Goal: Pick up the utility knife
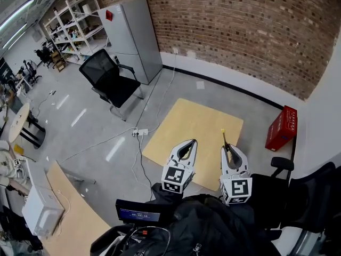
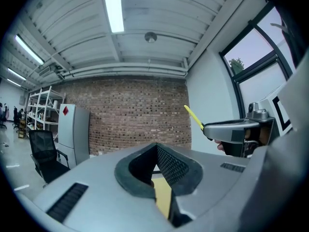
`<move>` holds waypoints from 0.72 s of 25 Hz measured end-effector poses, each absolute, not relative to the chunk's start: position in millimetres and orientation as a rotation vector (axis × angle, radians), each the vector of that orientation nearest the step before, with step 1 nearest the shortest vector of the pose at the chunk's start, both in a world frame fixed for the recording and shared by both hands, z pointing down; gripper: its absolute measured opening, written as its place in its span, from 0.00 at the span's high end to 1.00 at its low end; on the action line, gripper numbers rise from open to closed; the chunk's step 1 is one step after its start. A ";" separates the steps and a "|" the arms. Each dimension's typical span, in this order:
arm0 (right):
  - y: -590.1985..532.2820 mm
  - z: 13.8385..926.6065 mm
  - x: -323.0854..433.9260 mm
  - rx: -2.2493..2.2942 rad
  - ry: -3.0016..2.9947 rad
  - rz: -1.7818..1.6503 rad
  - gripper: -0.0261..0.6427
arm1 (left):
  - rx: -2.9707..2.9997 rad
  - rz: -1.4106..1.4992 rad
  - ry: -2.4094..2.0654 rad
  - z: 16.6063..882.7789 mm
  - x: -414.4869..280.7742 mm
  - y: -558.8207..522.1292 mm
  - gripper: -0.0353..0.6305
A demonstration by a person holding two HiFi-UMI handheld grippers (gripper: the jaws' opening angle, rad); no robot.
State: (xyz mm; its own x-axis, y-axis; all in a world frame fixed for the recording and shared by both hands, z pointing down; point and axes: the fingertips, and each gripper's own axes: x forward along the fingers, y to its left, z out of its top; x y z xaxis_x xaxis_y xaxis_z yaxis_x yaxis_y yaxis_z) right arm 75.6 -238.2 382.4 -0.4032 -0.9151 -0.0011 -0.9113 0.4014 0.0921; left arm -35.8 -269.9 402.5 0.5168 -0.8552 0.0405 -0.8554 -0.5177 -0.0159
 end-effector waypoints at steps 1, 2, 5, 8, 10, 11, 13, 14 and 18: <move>-238.2 381.4 74.2 1.686 -2.589 -0.126 0.86 | 2.734 0.063 -1.536 401.4 -36.3 -269.9 0.95; -238.3 380.3 72.8 1.684 -2.591 -0.132 0.86 | 2.736 0.057 -1.535 400.2 -37.1 -270.1 0.95; -239.6 378.0 70.9 1.682 -2.596 -0.151 0.86 | 2.733 0.042 -1.543 397.0 -39.6 -271.7 0.95; -240.7 377.8 70.7 1.690 -2.595 -0.160 0.86 | 2.729 0.036 -1.561 396.3 -43.5 -273.3 0.95; -241.0 376.6 70.1 1.698 -2.593 -0.163 0.86 | 2.727 0.036 -1.566 395.4 -46.3 -273.8 0.95; -240.9 375.6 69.7 1.700 -2.592 -0.166 0.86 | 2.726 0.037 -1.566 395.0 -47.2 -273.9 0.95; -240.6 373.9 68.6 1.699 -2.592 -0.175 0.86 | 2.722 0.037 -1.567 394.9 -48.3 -273.8 0.95; -240.5 373.4 68.2 1.699 -2.593 -0.180 0.86 | 2.721 0.036 -1.568 395.2 -48.6 -273.9 0.95; -239.5 372.7 67.7 1.698 -2.597 -0.183 0.86 | 2.717 0.028 -1.580 394.9 -49.4 -272.7 0.95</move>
